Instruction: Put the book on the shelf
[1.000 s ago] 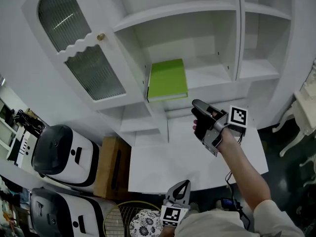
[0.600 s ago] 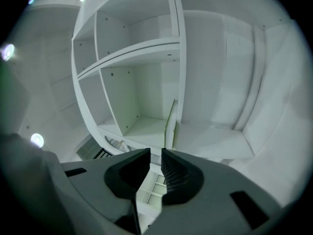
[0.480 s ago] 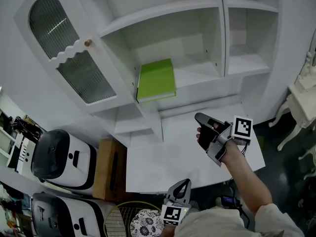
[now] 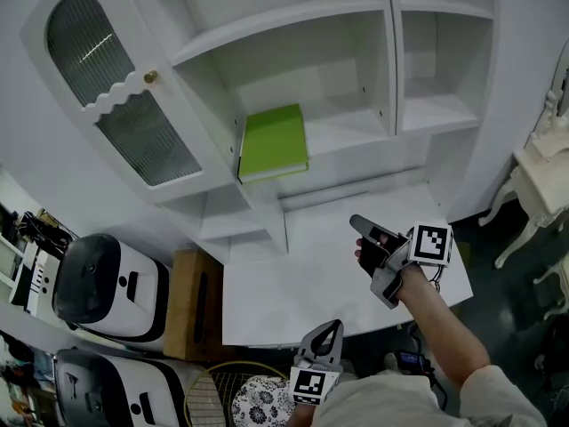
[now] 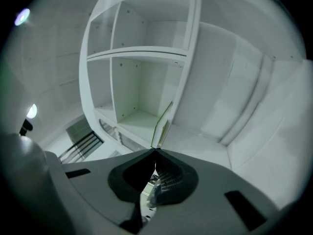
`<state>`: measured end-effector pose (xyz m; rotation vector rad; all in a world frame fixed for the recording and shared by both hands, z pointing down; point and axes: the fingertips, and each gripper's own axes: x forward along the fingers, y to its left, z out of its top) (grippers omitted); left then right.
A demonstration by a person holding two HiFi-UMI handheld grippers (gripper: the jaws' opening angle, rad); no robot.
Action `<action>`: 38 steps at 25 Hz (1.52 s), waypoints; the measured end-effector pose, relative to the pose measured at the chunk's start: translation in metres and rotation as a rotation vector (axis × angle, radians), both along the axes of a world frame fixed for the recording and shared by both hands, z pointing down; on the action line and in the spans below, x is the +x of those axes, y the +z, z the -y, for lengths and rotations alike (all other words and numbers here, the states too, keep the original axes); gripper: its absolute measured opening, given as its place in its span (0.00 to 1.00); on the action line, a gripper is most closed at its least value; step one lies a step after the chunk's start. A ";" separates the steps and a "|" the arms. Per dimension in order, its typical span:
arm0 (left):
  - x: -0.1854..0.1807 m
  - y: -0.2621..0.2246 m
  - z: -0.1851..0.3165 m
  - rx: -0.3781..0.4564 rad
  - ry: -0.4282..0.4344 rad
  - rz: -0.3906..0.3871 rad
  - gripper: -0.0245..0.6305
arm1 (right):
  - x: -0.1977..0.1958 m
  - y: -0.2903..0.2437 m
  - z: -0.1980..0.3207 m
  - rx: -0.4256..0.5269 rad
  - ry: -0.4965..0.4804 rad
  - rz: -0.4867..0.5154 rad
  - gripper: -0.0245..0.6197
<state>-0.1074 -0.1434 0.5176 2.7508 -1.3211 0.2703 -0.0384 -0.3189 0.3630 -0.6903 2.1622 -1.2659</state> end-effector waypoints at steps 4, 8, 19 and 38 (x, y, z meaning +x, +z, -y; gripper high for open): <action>0.001 -0.002 0.000 0.000 -0.001 -0.006 0.04 | 0.006 0.016 -0.011 0.102 0.057 -0.266 0.07; -0.002 0.001 0.002 -0.004 0.001 0.007 0.04 | 0.004 0.027 -0.026 0.265 0.105 -0.536 0.07; 0.006 -0.002 0.005 0.005 0.019 0.005 0.04 | -0.028 0.054 -0.078 0.645 0.172 -1.020 0.07; 0.010 -0.006 0.006 0.028 0.008 -0.012 0.04 | -0.028 0.101 -0.139 0.699 0.120 -1.003 0.07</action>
